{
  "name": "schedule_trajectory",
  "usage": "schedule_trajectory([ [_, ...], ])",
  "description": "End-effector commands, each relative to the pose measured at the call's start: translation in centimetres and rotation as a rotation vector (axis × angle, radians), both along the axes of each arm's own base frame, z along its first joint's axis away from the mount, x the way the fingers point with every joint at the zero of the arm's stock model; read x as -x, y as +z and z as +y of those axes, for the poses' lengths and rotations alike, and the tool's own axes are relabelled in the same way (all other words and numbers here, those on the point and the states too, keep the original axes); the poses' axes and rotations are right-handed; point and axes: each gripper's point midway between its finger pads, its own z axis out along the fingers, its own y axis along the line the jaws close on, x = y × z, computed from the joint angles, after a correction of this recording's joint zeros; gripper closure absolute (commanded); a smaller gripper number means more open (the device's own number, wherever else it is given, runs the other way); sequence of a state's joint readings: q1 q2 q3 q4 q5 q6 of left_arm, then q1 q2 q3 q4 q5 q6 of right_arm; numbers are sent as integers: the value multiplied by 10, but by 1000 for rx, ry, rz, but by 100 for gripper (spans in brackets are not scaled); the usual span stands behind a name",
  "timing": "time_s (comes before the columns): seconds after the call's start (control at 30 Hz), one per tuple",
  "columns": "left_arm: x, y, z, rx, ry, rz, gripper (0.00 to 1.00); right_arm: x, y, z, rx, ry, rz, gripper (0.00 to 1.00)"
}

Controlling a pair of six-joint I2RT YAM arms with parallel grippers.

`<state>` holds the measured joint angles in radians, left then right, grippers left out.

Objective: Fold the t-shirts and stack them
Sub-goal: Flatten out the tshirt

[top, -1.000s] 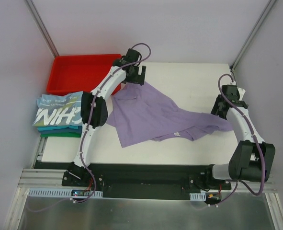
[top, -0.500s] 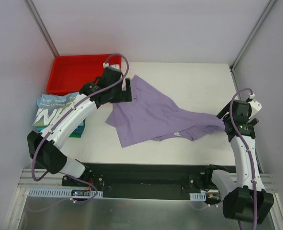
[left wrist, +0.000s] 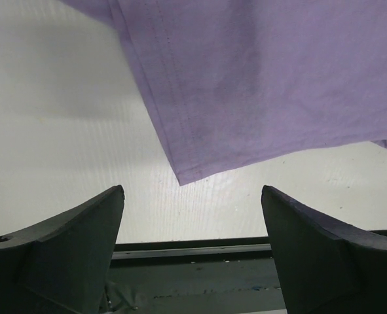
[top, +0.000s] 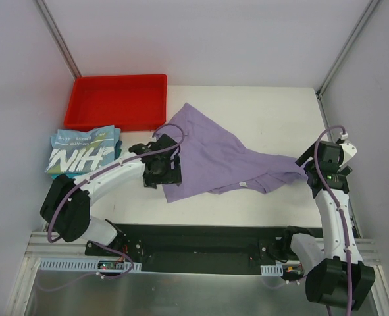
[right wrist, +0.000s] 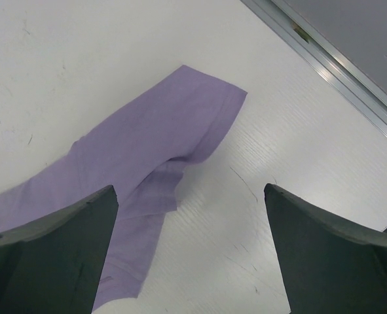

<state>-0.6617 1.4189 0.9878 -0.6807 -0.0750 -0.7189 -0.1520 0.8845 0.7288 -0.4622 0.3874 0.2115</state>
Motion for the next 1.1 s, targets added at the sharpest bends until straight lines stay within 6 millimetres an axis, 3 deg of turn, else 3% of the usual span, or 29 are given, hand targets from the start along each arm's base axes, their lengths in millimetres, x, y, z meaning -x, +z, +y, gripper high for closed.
schedule_trajectory([
  [0.0, 11, -18, -7, 12, 20, 77, 20, -5, 3, -1, -9, -4, -13, 4],
  [0.37, 22, -55, -9, -48, -5, 188, 40, -1, 0, -5, 9, -18, 7, 4],
  [0.43, 32, -63, -8, -44, -17, 238, 44, -1, 1, -6, 13, -19, 10, 4],
  [0.6, 42, -75, 0, -76, 4, 276, 44, 0, 0, -7, 16, -28, 14, 4],
  [0.83, 44, -82, -13, -68, -8, 304, 52, 0, -2, -8, 13, -31, 26, 4],
  [0.9, 47, -86, -9, -90, -1, 309, 64, 1, -2, -9, 18, -40, 28, 4],
  [1.0, 43, -90, -6, -114, 12, 302, 100, 1, -3, -8, 12, -33, 27, 4],
  [1.07, 36, -87, -3, -135, 19, 273, 100, 0, -3, -6, 8, -12, 33, 4],
])
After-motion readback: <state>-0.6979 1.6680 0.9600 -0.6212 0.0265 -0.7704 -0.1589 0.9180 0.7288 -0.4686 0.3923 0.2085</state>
